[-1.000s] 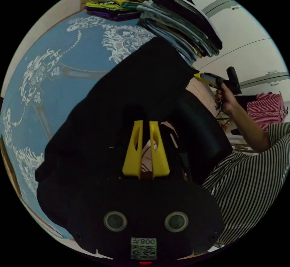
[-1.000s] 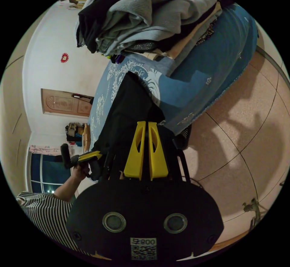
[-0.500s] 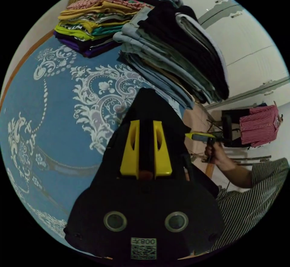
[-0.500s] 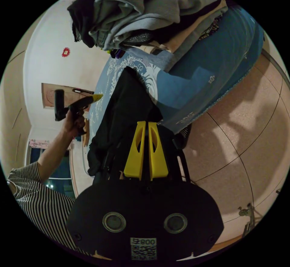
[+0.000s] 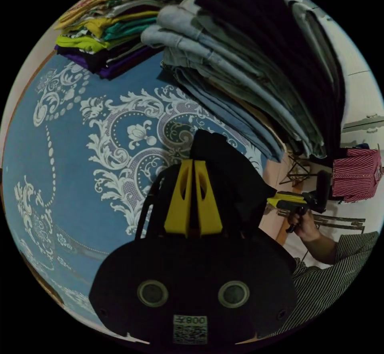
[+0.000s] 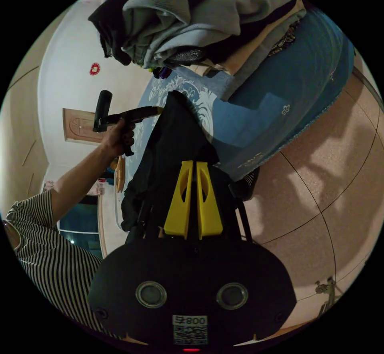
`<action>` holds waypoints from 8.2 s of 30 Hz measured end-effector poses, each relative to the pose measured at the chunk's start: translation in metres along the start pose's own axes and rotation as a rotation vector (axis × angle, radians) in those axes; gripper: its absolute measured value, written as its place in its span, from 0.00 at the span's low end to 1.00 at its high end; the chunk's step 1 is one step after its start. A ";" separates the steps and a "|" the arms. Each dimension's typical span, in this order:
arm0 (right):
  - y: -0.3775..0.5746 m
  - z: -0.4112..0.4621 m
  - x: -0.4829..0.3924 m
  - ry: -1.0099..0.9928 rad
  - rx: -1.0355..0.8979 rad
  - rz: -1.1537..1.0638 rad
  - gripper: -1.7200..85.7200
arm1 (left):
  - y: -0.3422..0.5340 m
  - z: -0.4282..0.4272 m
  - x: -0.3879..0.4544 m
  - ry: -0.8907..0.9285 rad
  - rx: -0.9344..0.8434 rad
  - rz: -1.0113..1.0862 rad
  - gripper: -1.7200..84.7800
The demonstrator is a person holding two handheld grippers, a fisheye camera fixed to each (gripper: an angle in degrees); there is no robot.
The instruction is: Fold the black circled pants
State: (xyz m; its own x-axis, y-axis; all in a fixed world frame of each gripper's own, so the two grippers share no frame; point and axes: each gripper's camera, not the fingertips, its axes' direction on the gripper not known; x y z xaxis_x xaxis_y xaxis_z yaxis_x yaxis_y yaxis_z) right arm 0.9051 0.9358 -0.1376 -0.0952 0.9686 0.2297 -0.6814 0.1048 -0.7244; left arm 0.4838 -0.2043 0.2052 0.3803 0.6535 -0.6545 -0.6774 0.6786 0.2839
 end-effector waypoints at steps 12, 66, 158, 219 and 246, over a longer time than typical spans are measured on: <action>0.009 0.032 -0.014 -0.035 0.029 -0.051 0.03 | 0.018 -0.045 -0.001 0.002 0.034 -0.007 0.02; 0.141 0.786 -0.562 0.042 -0.580 -0.776 0.05 | 0.794 -0.564 -0.235 -0.121 0.266 -0.717 0.13; 0.253 1.500 -1.099 0.290 -0.832 -1.088 0.06 | 1.665 -0.920 -0.234 -0.085 0.555 -1.253 0.08; 0.255 0.849 -0.681 0.731 -0.574 -1.111 0.02 | 1.003 -0.503 -0.080 -0.185 0.185 -0.934 0.02; 0.077 0.279 -0.170 0.020 0.086 0.070 0.11 | 0.358 -0.252 0.003 0.185 0.142 -0.220 0.11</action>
State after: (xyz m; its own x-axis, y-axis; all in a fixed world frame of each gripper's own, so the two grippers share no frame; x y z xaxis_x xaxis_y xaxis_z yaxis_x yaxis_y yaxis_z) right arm 0.6666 0.7167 -0.0512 -0.1308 0.9773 0.1665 -0.7332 0.0177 -0.6798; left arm 0.0833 -0.0440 0.1282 0.3779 0.4225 -0.8238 -0.4921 0.8454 0.2079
